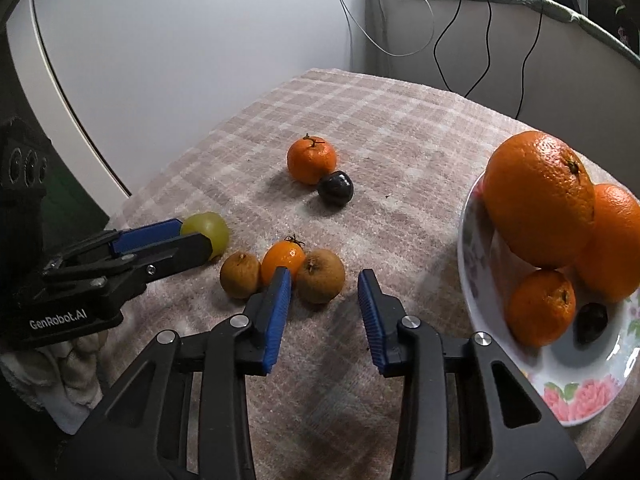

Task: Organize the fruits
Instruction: 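Close the right tool on the brown kiwi while the left tool grasps the green plum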

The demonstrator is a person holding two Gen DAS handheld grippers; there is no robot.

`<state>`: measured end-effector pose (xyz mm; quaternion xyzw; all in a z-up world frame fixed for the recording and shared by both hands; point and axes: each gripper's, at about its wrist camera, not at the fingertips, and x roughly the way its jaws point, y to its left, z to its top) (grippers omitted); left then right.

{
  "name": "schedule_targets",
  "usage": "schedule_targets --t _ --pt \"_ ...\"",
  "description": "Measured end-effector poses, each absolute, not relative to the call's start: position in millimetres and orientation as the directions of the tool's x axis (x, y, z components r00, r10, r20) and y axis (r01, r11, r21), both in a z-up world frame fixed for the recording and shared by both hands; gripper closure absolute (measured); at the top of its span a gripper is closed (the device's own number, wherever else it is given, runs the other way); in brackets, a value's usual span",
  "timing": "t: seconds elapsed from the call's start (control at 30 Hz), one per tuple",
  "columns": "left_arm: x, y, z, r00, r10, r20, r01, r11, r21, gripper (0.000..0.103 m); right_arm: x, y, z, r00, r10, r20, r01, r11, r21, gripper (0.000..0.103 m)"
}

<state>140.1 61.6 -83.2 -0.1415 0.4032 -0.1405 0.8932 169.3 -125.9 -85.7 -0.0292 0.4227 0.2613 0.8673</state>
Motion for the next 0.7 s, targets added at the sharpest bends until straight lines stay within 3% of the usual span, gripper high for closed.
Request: schedule_targets --t 0.1,0.17,0.33,0.43,0.7 --pt "142.7 59.2 -85.1 0.627 -0.371 -0.685 0.139 0.918 -0.370 0.051 170.7 -128.3 -86.3 0.491 0.449 -0.747 -0.484 0.853 0.195 0.075" --pt "144.1 58.1 -86.3 0.623 -0.371 -0.689 0.139 0.919 -0.370 0.052 171.4 -129.0 -87.9 0.474 0.465 -0.747 -0.491 0.844 0.214 0.075" --pt "147.0 60.1 -87.1 0.622 -0.374 -0.688 0.128 0.915 -0.382 0.069 174.0 -129.2 -88.7 0.457 0.486 -0.745 -0.498 0.834 0.239 0.076" --pt "147.1 61.8 -88.8 0.624 -0.367 -0.690 0.122 0.918 -0.377 0.073 173.4 -128.6 -88.4 0.454 0.491 -0.743 -0.504 0.830 0.240 0.077" --pt "141.4 62.1 -86.9 0.631 -0.371 -0.682 0.119 0.914 -0.387 0.074 168.2 -129.3 -81.2 0.474 0.503 -0.723 -0.507 0.827 0.243 0.077"
